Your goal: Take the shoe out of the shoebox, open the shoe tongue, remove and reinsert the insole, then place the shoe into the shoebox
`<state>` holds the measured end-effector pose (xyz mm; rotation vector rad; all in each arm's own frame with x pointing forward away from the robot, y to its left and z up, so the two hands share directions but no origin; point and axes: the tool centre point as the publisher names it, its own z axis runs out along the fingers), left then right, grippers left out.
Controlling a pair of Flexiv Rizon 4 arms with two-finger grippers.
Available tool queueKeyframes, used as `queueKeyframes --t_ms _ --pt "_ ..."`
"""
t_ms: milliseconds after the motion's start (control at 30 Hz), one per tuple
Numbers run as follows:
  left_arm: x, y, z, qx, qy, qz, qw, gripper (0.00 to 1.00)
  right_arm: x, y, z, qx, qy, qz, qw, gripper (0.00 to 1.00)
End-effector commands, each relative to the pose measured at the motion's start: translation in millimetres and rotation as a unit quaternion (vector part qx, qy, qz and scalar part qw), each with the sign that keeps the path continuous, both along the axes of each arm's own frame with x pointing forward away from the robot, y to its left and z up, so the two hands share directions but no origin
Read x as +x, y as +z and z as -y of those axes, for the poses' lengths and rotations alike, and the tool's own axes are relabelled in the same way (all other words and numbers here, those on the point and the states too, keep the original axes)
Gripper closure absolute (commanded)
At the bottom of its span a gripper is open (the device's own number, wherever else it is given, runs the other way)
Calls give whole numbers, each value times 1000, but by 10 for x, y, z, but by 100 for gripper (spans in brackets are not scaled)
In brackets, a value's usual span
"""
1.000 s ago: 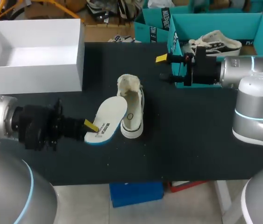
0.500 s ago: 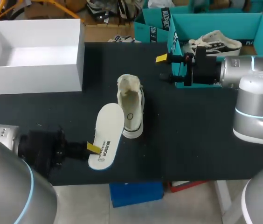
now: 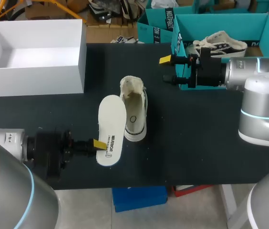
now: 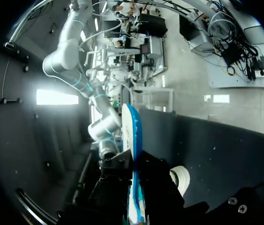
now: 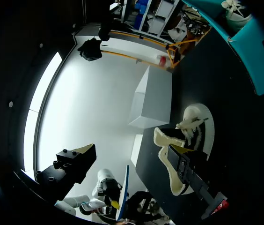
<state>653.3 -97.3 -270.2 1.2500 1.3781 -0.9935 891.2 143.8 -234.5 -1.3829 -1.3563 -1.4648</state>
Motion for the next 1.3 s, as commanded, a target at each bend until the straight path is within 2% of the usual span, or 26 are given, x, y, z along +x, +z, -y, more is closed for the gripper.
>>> queueKeyframes --t_ms 33,200,467,800,967,1300 --pt "213 -95 97 2 -2 21 1000 100 0 -10 -19 0 -2 0 1000 0" --pt "450 -139 141 4 1 31 1000 100 0 -10 -19 0 -2 0 1000 0" --pt "875 -90 277 -3 0 43 999 100 0 -10 -19 0 -2 0 1000 0" --pt "1219 -65 437 -9 2 50 999 100 0 -10 -19 0 -2 0 1000 0" --pt "1321 -66 494 -20 11 43 999 100 0 -10 -19 0 -2 0 1000 0" --pt "1321 -66 494 -20 11 43 999 100 0 -10 -19 0 -2 0 1000 0"
